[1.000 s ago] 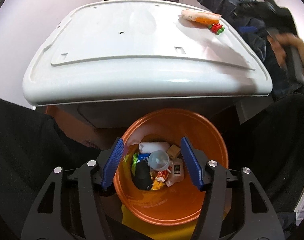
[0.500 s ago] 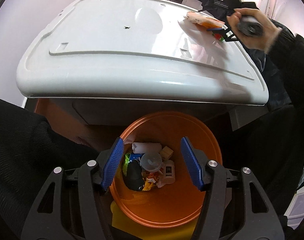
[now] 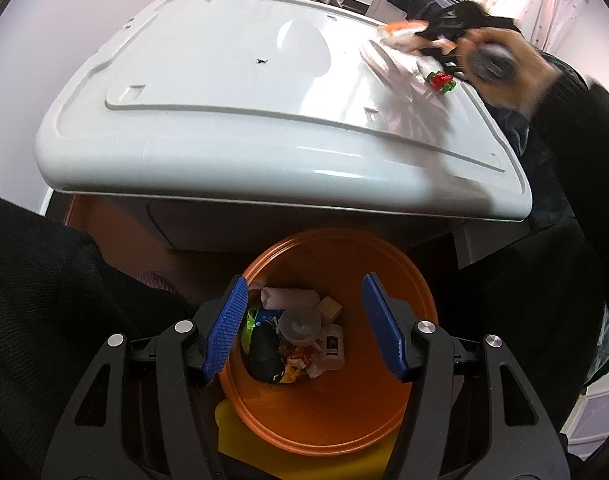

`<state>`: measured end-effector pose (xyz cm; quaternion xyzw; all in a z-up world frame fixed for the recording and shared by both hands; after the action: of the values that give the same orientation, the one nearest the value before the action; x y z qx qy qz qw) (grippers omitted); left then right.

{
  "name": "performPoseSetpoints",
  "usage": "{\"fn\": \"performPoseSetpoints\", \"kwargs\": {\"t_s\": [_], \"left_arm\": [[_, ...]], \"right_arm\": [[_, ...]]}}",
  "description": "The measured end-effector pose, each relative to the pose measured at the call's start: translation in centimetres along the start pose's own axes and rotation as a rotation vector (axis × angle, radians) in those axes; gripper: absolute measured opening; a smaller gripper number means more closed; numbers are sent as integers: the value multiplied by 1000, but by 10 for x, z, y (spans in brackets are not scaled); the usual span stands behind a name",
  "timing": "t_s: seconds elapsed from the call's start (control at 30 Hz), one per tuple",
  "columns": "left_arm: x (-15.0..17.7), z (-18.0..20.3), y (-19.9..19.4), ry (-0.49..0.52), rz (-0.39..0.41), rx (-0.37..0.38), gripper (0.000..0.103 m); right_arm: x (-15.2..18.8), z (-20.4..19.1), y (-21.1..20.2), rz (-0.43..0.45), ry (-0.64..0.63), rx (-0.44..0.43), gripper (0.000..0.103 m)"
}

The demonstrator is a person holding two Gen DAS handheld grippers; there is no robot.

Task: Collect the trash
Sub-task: 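Grasp the orange-and-white parcel bag with the right tool and lift it, then grasp the red toy car with the left tool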

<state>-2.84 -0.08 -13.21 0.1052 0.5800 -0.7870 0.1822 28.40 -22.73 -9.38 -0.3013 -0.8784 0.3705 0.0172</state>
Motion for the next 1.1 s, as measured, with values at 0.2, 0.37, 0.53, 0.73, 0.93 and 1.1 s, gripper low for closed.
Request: {"fn": "performPoseSetpoints", "kwargs": {"t_s": [0.2,0.37,0.53,0.73,0.93,1.1], "left_arm": [[-28,22,-10,87,49,-37,59],[-76,66,-2,178,116,-15,66],[-142,120,33,313,158,1,71],[-199,191,95,495,124,59,71],[-233,242,161,550,98,58,71],[-234,260,202,635,79,1,67]], "right_arm": [[20,1,-93,73,-320,95,9],[36,36,-136,151,-414,248,9],[60,47,-154,194,-562,380,9],[61,74,-175,250,-622,438,9],[56,98,-189,237,-520,369,9],[57,92,-188,236,-514,341,9]]}}
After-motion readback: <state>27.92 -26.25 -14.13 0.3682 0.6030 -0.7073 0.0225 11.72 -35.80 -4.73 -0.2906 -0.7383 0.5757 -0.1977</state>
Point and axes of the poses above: each gripper's, at about its wrist camera, not at the fingertips, and y roughly the way its jaws point, z to its right, x to its underside, the point moved 6 cm from there along y, roughly the way its jaws point, and after that the axes turned 4 degrees about -y, right-handed, at the moved point
